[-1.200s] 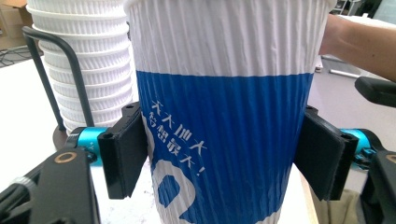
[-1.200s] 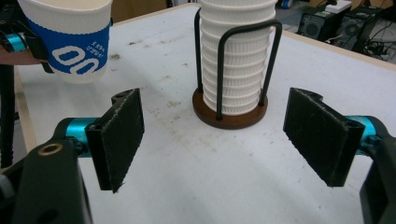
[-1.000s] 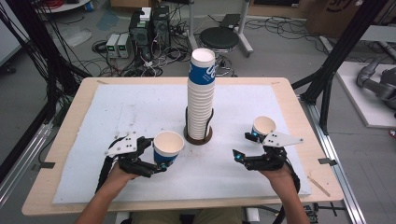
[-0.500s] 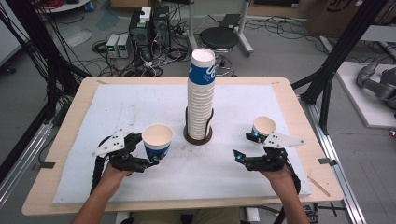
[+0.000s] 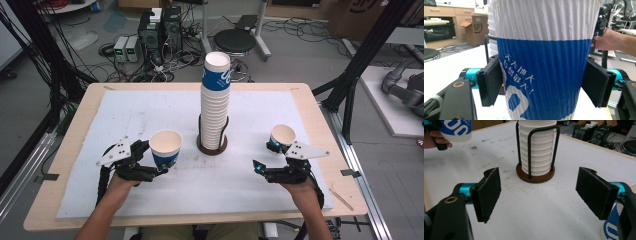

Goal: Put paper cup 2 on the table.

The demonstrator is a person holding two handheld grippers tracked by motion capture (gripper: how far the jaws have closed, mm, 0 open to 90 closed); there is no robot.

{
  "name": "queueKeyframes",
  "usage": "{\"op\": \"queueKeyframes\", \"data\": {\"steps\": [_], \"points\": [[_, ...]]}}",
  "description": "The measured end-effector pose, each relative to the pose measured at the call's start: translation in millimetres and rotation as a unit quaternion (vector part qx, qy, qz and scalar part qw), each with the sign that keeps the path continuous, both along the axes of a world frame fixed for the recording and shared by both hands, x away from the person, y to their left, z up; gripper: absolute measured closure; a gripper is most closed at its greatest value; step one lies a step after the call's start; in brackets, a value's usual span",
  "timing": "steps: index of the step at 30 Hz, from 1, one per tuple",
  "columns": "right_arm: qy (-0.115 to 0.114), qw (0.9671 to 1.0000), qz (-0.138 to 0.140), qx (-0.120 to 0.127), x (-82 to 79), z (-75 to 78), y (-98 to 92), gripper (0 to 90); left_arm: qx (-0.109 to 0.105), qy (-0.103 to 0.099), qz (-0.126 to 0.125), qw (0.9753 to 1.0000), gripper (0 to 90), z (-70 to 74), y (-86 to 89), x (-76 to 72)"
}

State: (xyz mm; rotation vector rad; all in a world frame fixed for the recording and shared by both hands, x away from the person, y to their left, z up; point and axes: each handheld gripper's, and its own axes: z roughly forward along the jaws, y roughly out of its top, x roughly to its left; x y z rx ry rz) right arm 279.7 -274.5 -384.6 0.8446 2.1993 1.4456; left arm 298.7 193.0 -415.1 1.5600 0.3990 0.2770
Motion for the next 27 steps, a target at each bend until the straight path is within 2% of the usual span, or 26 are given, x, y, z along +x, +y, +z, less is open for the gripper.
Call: {"op": "queueKeyframes", "data": {"steps": [5,10,18,24,27], "points": [[0.003,1.0000,0.003,-0.004,-0.9,-1.5,2.0,20.8,-0.004,0.004,0.013,0.9999,24.8,-1.1,5.2,2.2],[0.002,0.9999,0.014,-0.010,-2.6,-2.3,5.7,20.8,-0.023,0.009,0.032,0.9992,24.8,-2.1,11.1,7.2],[0.006,0.9997,0.022,-0.008,-2.8,-3.5,8.3,20.8,-0.043,0.008,0.074,0.9963,24.8,-9.2,26.0,15.8],[0.008,0.9996,0.026,-0.002,-3.5,-3.9,8.6,20.8,-0.037,0.005,0.094,0.9949,24.8,-13.1,32.7,26.7],[0.005,0.9997,0.025,0.000,-3.5,-3.6,8.4,20.8,-0.041,0.009,0.113,0.9927,24.8,-13.5,36.9,32.9]]}}
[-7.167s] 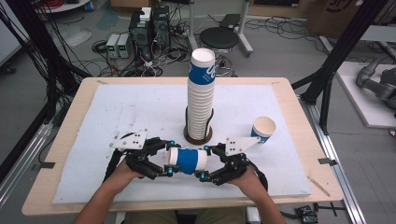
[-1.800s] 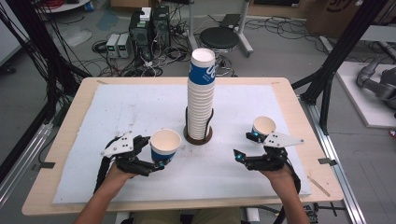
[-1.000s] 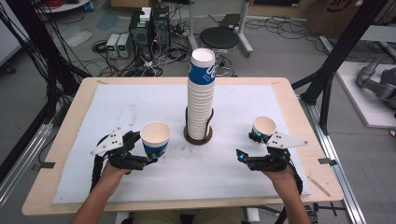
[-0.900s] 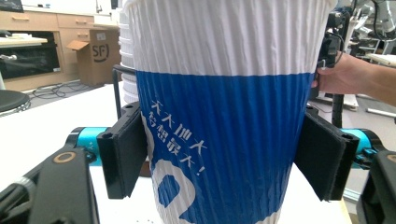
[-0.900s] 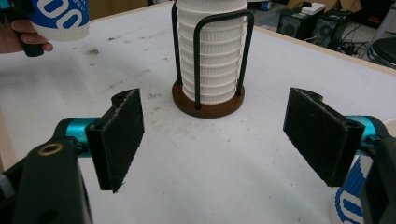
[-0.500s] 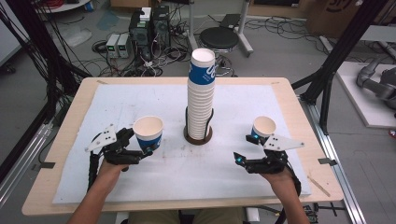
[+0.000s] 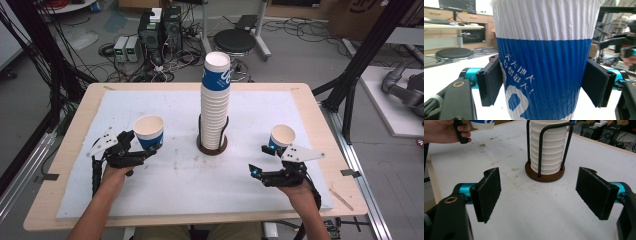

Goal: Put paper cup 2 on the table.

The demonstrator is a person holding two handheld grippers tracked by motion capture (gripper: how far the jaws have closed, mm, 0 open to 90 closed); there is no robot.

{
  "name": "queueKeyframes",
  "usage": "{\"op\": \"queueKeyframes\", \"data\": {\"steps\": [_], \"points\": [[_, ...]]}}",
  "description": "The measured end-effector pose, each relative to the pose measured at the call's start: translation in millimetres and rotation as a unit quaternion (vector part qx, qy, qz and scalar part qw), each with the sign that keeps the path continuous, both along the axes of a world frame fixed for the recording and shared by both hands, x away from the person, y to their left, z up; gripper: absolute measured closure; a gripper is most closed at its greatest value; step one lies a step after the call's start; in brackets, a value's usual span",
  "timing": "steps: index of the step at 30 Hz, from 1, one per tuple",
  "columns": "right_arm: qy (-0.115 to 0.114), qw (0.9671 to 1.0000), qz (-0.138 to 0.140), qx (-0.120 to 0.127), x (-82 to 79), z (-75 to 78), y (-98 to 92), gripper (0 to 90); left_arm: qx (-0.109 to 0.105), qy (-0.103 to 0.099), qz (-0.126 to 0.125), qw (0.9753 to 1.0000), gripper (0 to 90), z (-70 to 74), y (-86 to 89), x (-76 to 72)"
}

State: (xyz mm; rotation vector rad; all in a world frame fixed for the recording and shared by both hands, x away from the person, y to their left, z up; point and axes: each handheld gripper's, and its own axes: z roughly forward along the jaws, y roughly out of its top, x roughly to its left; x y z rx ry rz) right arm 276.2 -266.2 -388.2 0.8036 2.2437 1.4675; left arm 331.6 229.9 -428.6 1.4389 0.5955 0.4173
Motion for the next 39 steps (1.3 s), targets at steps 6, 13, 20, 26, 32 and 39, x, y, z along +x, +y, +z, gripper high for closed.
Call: {"op": "queueKeyframes", "data": {"steps": [6,13,20,26,32,39], "points": [[0.005,1.0000,-0.001,0.003,-0.4,0.5,-0.7,20.8,0.004,0.028,0.029,0.9992,24.9,-1.4,8.8,16.3],[0.003,1.0000,-0.003,0.002,-0.4,-0.2,-1.8,20.8,0.010,0.047,0.041,0.9980,24.9,-13.5,12.6,28.8],[0.002,1.0000,-0.002,0.003,-0.5,-0.1,-2.3,20.8,0.042,0.078,0.052,0.9947,25.4,-24.8,14.1,37.2],[0.003,1.0000,-0.004,0.001,-0.2,-0.4,-3.2,20.8,0.130,0.102,0.085,0.9825,25.5,-22.4,10.7,41.4],[0.002,1.0000,-0.004,0.003,-0.9,0.5,-2.9,20.8,0.177,0.137,0.092,0.9702,25.4,-22.9,9.2,43.2],[0.001,1.0000,-0.004,0.003,-2.1,0.8,-4.4,20.8,0.192,0.142,0.100,0.9659,25.7,-20.7,13.1,32.8]]}}
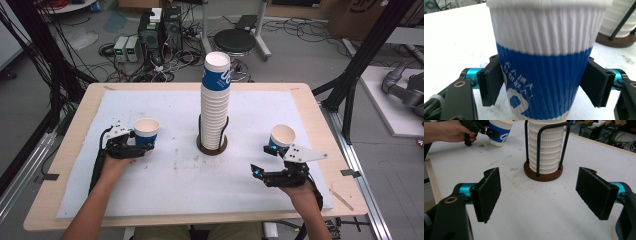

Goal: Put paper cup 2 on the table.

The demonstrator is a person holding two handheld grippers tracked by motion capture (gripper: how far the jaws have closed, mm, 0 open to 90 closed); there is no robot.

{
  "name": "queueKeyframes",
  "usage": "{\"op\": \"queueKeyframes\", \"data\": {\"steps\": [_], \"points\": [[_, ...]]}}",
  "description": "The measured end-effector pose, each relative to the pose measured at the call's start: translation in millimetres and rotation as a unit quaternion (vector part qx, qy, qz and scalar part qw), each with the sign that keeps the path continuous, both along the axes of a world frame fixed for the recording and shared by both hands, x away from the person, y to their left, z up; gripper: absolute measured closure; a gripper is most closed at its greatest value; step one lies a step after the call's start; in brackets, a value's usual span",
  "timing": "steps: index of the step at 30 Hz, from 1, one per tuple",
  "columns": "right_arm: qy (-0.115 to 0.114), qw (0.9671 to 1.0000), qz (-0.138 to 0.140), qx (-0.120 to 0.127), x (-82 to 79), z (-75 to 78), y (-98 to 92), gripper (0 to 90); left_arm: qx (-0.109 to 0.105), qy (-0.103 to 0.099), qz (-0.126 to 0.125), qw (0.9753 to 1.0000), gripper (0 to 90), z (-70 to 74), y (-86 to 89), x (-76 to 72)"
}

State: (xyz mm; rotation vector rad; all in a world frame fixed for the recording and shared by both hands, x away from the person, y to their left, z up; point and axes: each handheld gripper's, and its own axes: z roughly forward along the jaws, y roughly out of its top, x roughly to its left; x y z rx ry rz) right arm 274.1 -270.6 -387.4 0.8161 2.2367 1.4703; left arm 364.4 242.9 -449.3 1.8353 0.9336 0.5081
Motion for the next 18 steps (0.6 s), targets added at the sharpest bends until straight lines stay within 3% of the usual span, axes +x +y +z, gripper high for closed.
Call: {"op": "queueKeyframes", "data": {"steps": [13,18], "points": [[-0.002,1.0000,-0.002,-0.001,-0.1,0.3,0.9,20.8,0.024,-0.001,0.001,0.9997,24.7,-2.5,5.0,-13.9],[0.002,1.0000,-0.005,0.000,-0.3,-0.5,-0.1,20.8,0.013,0.016,0.005,0.9998,22.1,-3.0,4.6,-16.7]]}}
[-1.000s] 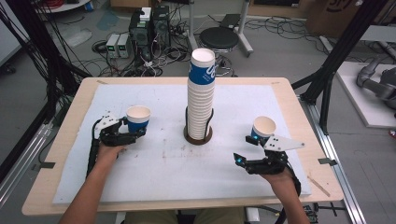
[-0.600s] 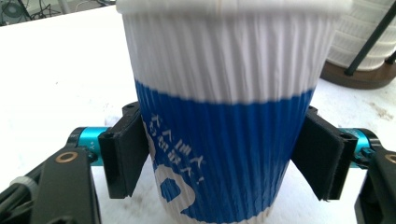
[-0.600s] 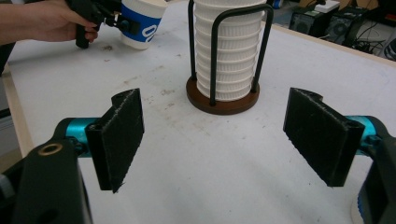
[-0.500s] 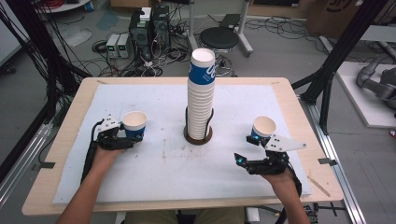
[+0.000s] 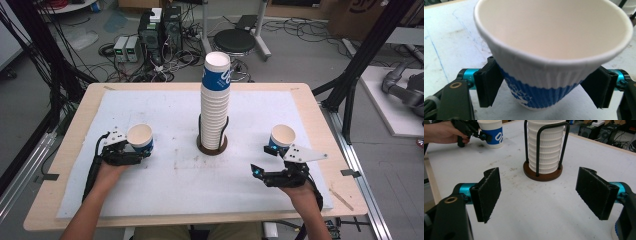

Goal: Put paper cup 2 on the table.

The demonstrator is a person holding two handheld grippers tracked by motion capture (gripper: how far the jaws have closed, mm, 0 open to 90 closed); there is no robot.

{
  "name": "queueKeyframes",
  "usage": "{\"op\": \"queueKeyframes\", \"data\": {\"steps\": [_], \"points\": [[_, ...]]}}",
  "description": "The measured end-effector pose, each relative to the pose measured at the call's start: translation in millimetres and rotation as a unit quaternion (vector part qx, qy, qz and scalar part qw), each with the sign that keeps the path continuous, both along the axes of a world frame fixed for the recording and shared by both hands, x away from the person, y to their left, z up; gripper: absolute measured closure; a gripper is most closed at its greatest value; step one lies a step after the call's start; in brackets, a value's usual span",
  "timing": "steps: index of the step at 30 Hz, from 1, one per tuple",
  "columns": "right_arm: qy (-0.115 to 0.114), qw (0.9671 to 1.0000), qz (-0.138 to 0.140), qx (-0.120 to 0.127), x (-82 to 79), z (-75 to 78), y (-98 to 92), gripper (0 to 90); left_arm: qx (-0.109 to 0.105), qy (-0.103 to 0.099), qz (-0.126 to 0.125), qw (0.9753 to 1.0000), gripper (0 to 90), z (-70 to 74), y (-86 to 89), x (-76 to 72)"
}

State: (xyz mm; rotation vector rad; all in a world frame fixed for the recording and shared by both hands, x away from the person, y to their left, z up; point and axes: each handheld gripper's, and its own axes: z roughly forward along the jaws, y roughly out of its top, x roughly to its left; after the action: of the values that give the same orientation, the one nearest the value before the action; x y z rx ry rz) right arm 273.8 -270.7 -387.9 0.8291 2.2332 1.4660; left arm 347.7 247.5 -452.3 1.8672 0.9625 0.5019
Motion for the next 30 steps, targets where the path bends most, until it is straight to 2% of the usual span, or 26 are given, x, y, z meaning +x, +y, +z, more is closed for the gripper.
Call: {"op": "queueKeyframes", "data": {"steps": [2,7,13,17,21,23,24,26,28,30], "points": [[0.001,1.0000,0.000,0.000,0.0,-0.1,-0.7,20.8,-0.008,0.005,0.003,1.0000,18.7,0.2,1.6,-1.4],[-0.001,1.0000,-0.002,0.000,-0.5,0.1,-1.4,20.8,-0.020,0.010,-0.003,0.9997,18.0,0.5,5.4,-6.8],[-0.001,1.0000,-0.005,0.001,-0.9,0.1,-3.5,20.8,-0.031,0.010,-0.008,0.9995,17.7,2.5,13.0,-21.2],[0.001,0.9999,-0.011,0.002,-0.9,-0.4,-7.4,20.8,-0.040,-0.001,-0.013,0.9991,17.7,7.4,18.2,-33.1],[-0.002,0.9998,-0.020,0.001,-1.9,-0.1,-12.1,20.8,-0.064,-0.021,-0.008,0.9977,17.7,14.8,24.9,-42.3],[-0.005,0.9997,-0.024,-0.003,-2.5,0.1,-14.8,20.8,-0.081,-0.035,-0.009,0.9960,17.6,17.9,28.8,-45.2],[-0.007,0.9996,-0.028,-0.003,-2.5,0.0,-16.5,20.9,-0.097,-0.042,-0.009,0.9944,17.7,19.4,30.8,-46.3],[-0.010,0.9993,-0.035,-0.003,-2.6,0.1,-20.0,20.8,-0.126,-0.062,-0.006,0.9901,17.6,23.5,35.0,-48.4],[-0.013,0.9990,-0.042,-0.002,-2.9,0.4,-23.9,20.8,-0.153,-0.083,-0.007,0.9847,17.4,27.8,37.9,-50.5],[-0.017,0.9986,-0.049,-0.001,-3.3,0.7,-27.9,20.8,-0.165,-0.103,-0.007,0.9808,17.3,31.9,39.1,-52.2]]}}
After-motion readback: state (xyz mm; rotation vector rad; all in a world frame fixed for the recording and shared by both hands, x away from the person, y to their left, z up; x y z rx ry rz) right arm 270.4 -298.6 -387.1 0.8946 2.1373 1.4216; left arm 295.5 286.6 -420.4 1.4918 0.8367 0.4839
